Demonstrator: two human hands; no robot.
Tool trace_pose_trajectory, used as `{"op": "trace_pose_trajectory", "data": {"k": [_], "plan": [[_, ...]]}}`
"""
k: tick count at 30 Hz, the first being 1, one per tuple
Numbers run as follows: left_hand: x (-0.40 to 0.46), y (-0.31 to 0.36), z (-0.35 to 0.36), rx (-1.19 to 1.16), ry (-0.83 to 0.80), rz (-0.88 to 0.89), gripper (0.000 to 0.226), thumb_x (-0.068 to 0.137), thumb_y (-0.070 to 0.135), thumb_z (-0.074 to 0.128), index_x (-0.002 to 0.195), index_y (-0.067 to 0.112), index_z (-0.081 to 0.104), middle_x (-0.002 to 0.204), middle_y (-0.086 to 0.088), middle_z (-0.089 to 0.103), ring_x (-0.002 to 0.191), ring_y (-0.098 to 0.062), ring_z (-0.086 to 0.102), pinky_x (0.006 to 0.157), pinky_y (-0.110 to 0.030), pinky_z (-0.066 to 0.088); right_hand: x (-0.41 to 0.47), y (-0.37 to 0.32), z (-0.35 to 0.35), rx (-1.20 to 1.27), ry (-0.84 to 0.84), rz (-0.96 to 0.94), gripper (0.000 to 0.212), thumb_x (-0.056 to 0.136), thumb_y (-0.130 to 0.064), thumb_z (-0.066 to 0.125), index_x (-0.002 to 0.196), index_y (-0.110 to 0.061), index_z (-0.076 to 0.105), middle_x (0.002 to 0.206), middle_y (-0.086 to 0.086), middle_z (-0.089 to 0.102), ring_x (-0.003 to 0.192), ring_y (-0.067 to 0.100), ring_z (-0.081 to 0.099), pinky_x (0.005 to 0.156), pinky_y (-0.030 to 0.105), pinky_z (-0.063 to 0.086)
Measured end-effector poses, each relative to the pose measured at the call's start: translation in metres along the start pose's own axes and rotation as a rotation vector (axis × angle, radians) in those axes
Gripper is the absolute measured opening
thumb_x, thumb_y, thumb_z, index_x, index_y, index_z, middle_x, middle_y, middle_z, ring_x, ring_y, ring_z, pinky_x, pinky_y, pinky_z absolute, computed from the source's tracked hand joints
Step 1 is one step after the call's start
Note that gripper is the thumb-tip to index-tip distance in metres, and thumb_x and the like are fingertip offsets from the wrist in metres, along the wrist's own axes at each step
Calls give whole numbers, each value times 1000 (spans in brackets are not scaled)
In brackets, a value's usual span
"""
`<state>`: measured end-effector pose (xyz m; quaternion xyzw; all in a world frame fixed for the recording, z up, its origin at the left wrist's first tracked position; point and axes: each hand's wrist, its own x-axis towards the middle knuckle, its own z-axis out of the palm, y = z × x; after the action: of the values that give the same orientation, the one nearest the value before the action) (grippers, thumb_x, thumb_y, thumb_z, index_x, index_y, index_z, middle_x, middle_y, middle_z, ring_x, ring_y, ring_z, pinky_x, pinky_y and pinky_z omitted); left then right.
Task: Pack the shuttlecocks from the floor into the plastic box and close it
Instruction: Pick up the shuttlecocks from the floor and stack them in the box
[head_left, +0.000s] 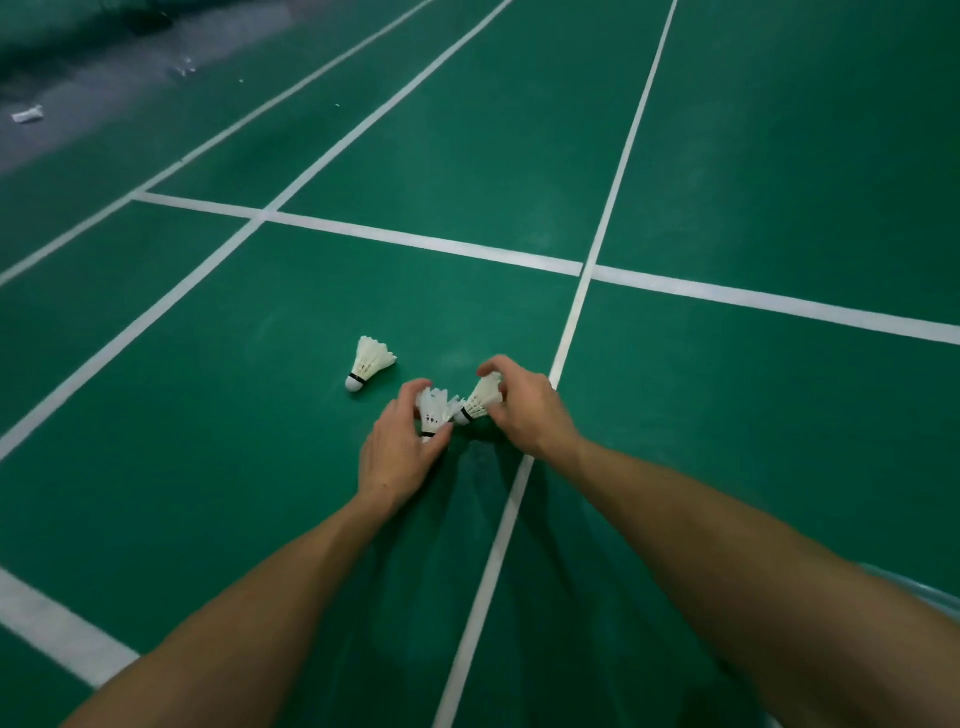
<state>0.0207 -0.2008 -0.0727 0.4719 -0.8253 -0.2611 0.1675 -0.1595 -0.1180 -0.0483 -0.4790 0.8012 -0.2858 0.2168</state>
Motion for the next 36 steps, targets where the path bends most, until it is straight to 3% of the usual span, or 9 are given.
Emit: {"op": "trace_pose_trajectory", "data": {"k": [3, 5, 8, 12, 17, 24, 27, 32, 36], "plan": [[-17, 19, -3, -100, -38, 74, 58, 84, 36, 79, 132, 43, 47, 103, 5, 67, 82, -20, 66, 77, -45, 58, -29, 14, -28, 111, -13, -21, 68, 91, -5, 68, 152, -24, 46, 87, 0, 64, 82, 23, 64, 79, 38, 56], [-32, 38, -5, -153, -71, 131, 54, 84, 31, 81, 128, 43, 51, 95, 6, 66, 80, -19, 65, 75, -45, 58, -54, 25, -51, 159, -22, -6, 76, 88, -5, 74, 157, -17, 43, 84, -6, 63, 76, 14, 62, 74, 23, 52], [-60, 79, -12, -248, -141, 221, 50, 83, 28, 84, 123, 40, 56, 87, 6, 69, 75, -18, 64, 73, -43, 59, -102, 38, -95, 135, -12, 3, 69, 83, -9, 82, 147, -11, 56, 84, -11, 63, 74, 5, 60, 71, 10, 47], [-100, 147, -26, -333, -224, 387, 52, 83, 23, 83, 126, 39, 58, 92, 5, 72, 78, -17, 68, 76, -41, 60, -176, 41, -158, 110, 9, -46, 59, 79, -20, 89, 134, -18, 66, 92, -7, 68, 82, 9, 67, 82, 26, 58], [-159, 248, -34, -395, -323, 600, 55, 85, 18, 84, 129, 36, 56, 98, 6, 71, 82, -15, 70, 78, -40, 61, -280, 53, -251, 10, 120, -48, 56, 80, -30, 91, 130, -23, 66, 118, -3, 52, 91, 7, 68, 85, 18, 57], [-209, 336, 1, -385, -449, 746, 63, 88, 27, 83, 139, 40, 48, 96, 11, 70, 83, -10, 69, 76, -35, 60, -376, 102, -315, 0, 250, 66, 56, 79, -37, 92, 128, -30, 65, 125, -8, 55, 98, 6, 68, 80, 17, 56], [-213, 343, 20, -305, -451, 728, 69, 89, 30, 83, 144, 41, 43, 88, 18, 63, 79, -1, 62, 70, -21, 51, -390, 134, -313, 16, 301, 123, 55, 78, -39, 91, 126, -29, 66, 119, -10, 64, 99, 7, 68, 86, 33, 61], [-201, 319, 41, -181, -531, 615, 72, 89, 39, 79, 148, 44, 38, 96, 6, 63, 82, -11, 65, 80, -40, 61, -393, 165, -294, -55, 265, 155, 61, 82, -47, 85, 136, -28, 63, 121, -10, 66, 101, 5, 65, 90, 33, 60], [-208, 307, 50, -207, -571, 605, 76, 91, 31, 79, 152, 41, 35, 102, 1, 69, 82, -14, 70, 83, -43, 62, -393, 173, -281, -78, 249, 175, 64, 83, -49, 84, 139, -27, 61, 120, -9, 65, 97, 5, 65, 91, 33, 59]]}}
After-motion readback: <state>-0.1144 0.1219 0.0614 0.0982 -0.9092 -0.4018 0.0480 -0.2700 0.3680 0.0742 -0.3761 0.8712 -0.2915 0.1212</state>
